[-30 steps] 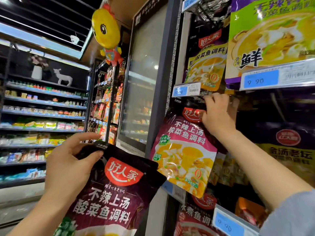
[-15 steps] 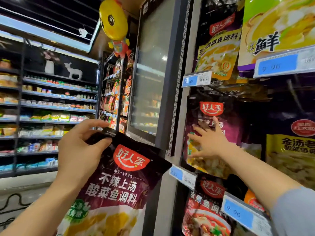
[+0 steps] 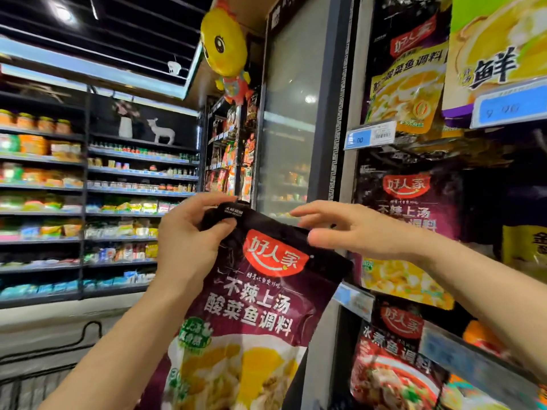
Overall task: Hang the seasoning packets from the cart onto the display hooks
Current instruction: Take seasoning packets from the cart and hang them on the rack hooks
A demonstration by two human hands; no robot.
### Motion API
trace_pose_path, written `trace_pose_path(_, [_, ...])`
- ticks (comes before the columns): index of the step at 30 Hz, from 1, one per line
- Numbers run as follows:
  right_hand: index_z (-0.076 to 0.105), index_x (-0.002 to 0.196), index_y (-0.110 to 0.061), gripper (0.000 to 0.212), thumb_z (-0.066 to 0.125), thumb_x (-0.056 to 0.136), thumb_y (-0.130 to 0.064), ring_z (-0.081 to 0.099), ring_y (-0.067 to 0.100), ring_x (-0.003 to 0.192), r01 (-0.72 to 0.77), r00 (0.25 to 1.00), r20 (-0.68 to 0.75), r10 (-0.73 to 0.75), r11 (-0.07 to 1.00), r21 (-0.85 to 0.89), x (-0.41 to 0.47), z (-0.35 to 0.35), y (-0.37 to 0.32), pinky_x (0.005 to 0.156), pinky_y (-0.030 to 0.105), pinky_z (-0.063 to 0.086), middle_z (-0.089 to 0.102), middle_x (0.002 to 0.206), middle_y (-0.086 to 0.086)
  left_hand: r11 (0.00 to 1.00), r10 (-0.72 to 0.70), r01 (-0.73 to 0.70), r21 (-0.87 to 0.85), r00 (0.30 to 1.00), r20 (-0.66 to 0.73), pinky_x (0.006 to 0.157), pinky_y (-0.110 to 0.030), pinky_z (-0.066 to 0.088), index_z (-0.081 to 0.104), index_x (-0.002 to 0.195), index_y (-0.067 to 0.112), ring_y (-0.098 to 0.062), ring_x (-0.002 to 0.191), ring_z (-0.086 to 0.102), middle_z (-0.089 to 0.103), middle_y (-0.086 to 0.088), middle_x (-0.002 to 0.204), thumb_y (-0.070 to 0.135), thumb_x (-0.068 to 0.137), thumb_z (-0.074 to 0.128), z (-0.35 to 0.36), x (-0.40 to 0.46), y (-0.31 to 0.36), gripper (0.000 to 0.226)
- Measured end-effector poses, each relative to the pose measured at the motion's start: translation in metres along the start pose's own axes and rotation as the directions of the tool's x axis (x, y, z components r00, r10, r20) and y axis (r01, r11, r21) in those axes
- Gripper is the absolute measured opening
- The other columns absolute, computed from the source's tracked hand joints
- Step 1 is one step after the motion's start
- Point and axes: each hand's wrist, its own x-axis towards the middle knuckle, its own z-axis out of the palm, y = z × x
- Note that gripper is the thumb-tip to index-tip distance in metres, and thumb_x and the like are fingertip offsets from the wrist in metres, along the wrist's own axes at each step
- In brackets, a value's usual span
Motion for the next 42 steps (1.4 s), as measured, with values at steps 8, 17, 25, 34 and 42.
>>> trace_pose_path(8, [0.073, 0.095, -0.018, 0.016, 0.074, 0.079, -0.015, 0.064, 0.006, 0.08, 0.044, 0.927, -0.362, -0.095, 0.988, -0.147, -0.002, 0.005, -0.02, 0.078, 0.025, 0.05, 0.07, 0.086, -0.007, 0.99, -0.005, 0.03, -0.138, 0.984, 0.179, 0.06, -0.027, 0.056, 0.068, 0.093, 0.023, -0.016, 0.068, 0.068, 0.072, 0.0, 0.072, -0.012, 0.085, 0.058, -0.016, 0.007, 0.024, 0.037])
trace_pose_path(17, [0.074, 0.087, -0.019, 0.006, 0.07, 0.083, -0.021, 0.06, -0.001, 0.074, -0.025, 0.901, -0.419, -0.115, 0.949, -0.315, -0.014, -0.009, -0.048, 0.064, 0.007, 0.041, 0.068, 0.079, -0.01, 0.979, -0.157, 0.189, -0.072, 0.935, 0.317, 0.063, -0.024, 0.054, 0.067, 0.109, 0.033, -0.019, 0.086, 0.069, 0.074, -0.002, 0.092, -0.006, 0.088, 0.059, -0.014, -0.002, 0.01, 0.044])
trace_pose_path(25, [0.074, 0.088, -0.016, 0.008, 0.071, 0.082, -0.019, 0.062, 0.007, 0.081, -0.204, 0.822, -0.57, -0.007, 0.93, -0.306, -0.029, -0.037, -0.035, 0.075, 0.024, 0.048, 0.069, 0.084, -0.006, 0.982, -0.085, 0.092, -0.166, 0.995, 0.048, 0.062, -0.025, 0.055, 0.057, 0.109, 0.035, -0.009, 0.074, 0.062, 0.065, -0.003, 0.094, 0.008, 0.084, 0.07, 0.052, -0.001, 0.005, 0.038])
trace_pose_path(34, [0.051, 0.095, -0.025, 0.041, 0.078, 0.071, -0.005, 0.066, 0.023, 0.082, -0.181, 0.566, -0.759, 0.321, 0.947, 0.266, -0.031, -0.068, 0.015, 0.077, 0.036, 0.052, 0.069, 0.084, 0.013, 0.999, 0.007, -0.008, 0.041, 0.999, 0.033, 0.069, -0.035, 0.045, 0.051, 0.088, 0.024, -0.017, 0.069, 0.055, 0.057, 0.006, 0.073, 0.0, 0.089, 0.056, 0.141, 0.039, -0.014, 0.024])
trace_pose_path(42, [0.046, 0.088, -0.026, 0.047, 0.081, 0.066, -0.004, 0.059, 0.029, 0.102, -0.039, 0.459, -0.744, 0.485, 0.848, 0.529, 0.0, -0.104, 0.052, 0.083, 0.046, 0.054, 0.055, 0.111, 0.007, 0.98, 0.079, -0.092, 0.175, 0.993, 0.083, 0.069, -0.015, 0.042, 0.069, 0.105, 0.018, -0.008, 0.095, 0.054, 0.066, -0.003, 0.111, -0.002, 0.094, 0.044, 0.191, 0.073, -0.017, 0.033])
